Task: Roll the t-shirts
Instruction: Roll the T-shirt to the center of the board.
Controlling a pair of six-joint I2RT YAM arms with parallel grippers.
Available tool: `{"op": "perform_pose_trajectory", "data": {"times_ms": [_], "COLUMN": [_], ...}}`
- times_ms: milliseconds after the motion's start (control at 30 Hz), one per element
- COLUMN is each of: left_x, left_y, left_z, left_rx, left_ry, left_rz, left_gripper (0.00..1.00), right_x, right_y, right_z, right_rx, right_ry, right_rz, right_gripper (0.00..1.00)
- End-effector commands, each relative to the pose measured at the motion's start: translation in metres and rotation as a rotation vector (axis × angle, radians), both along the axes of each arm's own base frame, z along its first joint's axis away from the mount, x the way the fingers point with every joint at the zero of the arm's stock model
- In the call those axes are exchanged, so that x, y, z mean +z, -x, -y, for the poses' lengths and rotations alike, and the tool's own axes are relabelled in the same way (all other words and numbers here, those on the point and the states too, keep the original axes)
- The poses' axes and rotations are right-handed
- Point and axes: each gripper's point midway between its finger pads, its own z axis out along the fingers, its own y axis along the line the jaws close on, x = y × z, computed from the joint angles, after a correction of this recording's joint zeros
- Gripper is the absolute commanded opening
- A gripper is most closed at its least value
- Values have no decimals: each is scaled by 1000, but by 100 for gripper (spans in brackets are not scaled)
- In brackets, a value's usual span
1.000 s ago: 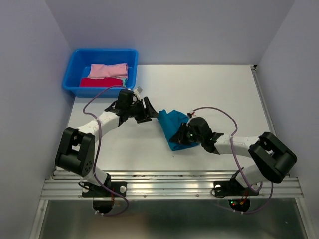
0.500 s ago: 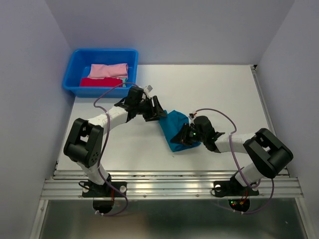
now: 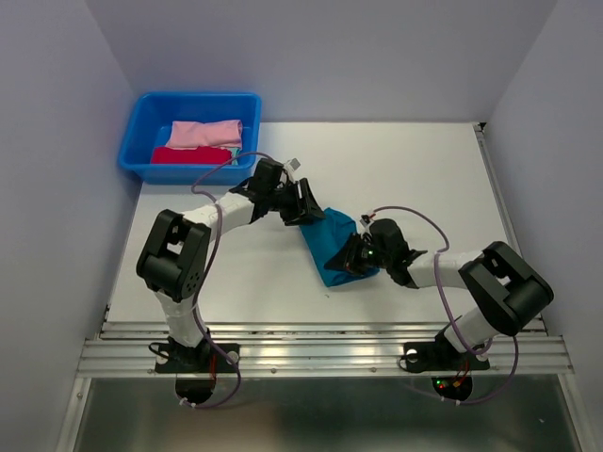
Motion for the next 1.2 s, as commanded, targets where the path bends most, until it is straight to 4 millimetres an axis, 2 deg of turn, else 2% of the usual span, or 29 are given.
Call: {"op": "perform_pose_trajectory", "data": {"times_ms": [0, 67, 100, 133, 567, 633, 667, 700, 767, 800, 933, 1000, 1167], "left_x": [21, 19, 17, 18, 11, 9, 9, 7, 7, 5, 4, 4, 17], "left_y": [-9, -10, -10, -11, -16, -17, -16, -17, -18, -19, -19, -19, -24], "left_z": [18, 21, 22, 23, 30, 30, 31, 31, 31, 30, 30, 29, 31], "left_rx": [-45, -57, -60, -61, -79, -77, -80, -78, -75, -73, -72, -69, -65], "left_ry": [50, 54, 54, 56, 48, 45, 45, 41, 39, 36, 26, 24, 37], "left_rz": [60, 54, 51, 51, 45, 41, 39, 36, 40, 38, 37, 37, 59], "left_gripper": [63, 62, 62, 62, 61, 61, 61, 61, 61, 61, 61, 61, 61], "right_x": [12, 13, 14, 14, 20, 17, 22, 17, 29, 23, 44, 48, 69], "right_y": [-7, -7, -8, -8, -16, -16, -17, -14, -17, -13, -14, -14, -18], "right_z": [2, 4, 4, 5, 23, 32, 36, 44, 52, 64, 80, 93, 109], "right_rx": [-27, -30, -29, -29, -92, -110, -120, -133, -152, -177, -219, -251, -279], "right_ry": [-31, -21, -15, -10, 103, 165, 177, 228, 252, 313, 367, 418, 497], "right_rz": [44, 56, 62, 62, 100, 91, 106, 98, 138, 114, 163, 176, 225], "right_gripper": [26, 28, 40, 44, 67, 72, 73, 75, 76, 77, 79, 79, 79]}}
